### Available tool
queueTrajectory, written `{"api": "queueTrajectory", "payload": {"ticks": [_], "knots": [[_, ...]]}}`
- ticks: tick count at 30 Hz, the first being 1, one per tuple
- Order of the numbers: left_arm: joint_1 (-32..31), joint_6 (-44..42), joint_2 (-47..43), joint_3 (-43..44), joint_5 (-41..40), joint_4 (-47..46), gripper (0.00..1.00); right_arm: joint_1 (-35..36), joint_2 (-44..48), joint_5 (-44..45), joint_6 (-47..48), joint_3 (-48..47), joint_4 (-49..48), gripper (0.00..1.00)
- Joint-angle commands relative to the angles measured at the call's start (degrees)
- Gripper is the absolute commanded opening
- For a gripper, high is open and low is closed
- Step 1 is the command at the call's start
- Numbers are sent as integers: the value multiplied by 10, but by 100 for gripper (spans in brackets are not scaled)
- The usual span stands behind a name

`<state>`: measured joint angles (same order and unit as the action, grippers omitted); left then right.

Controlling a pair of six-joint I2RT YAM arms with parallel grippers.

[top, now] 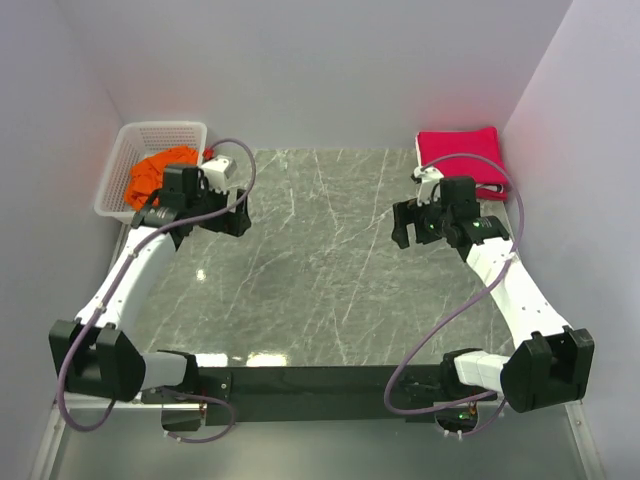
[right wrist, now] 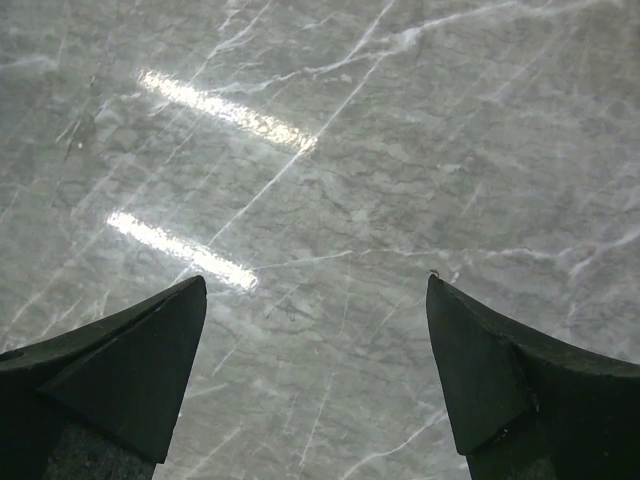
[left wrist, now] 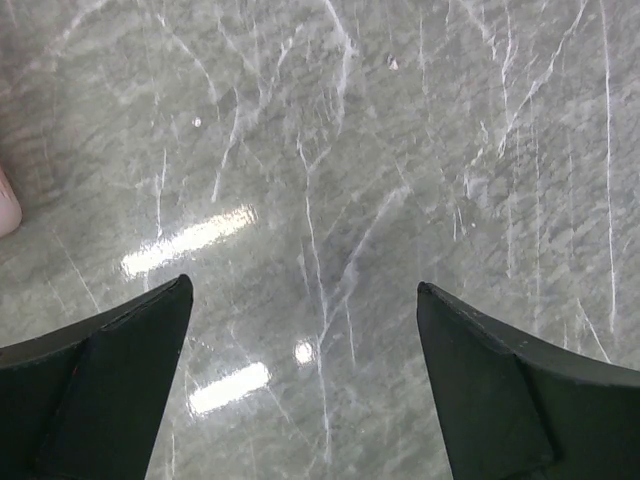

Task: Fold and stack the t-shirts
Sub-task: Grab the tshirt from the pile

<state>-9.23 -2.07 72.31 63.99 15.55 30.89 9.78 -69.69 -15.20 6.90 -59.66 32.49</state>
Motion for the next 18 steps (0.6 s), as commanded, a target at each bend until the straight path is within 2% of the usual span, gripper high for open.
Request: {"api": "queueTrajectory", "payload": {"ticks": [1, 4, 6, 11, 12, 13, 14, 18], "knots": [[1, 13, 38, 88, -6, 17, 99, -3, 10, 35, 0, -34, -3, 96], [12, 16, 96, 174, -18, 38, 99, -6, 13, 53, -6, -39, -12, 98], [39, 15, 130, 212, -17, 29, 100, -6, 6, 66, -6, -52, -11, 100], [110, 12, 230, 392, -31, 38, 99, -9, -25, 42, 19, -80, 22, 100], [119, 14, 266, 415, -53, 36, 100, -8, -31, 37, 20, -85, 24, 100], [145, 17, 306, 462, -42, 30, 99, -8, -39, 29, 18, -85, 26, 100], [158, 17, 306, 487, -42, 31, 100, -8, -42, 24, 19, -85, 25, 100], [209, 58, 450, 631, -20, 65, 97, -8, -61, 29, 18, -92, 27, 100]]}}
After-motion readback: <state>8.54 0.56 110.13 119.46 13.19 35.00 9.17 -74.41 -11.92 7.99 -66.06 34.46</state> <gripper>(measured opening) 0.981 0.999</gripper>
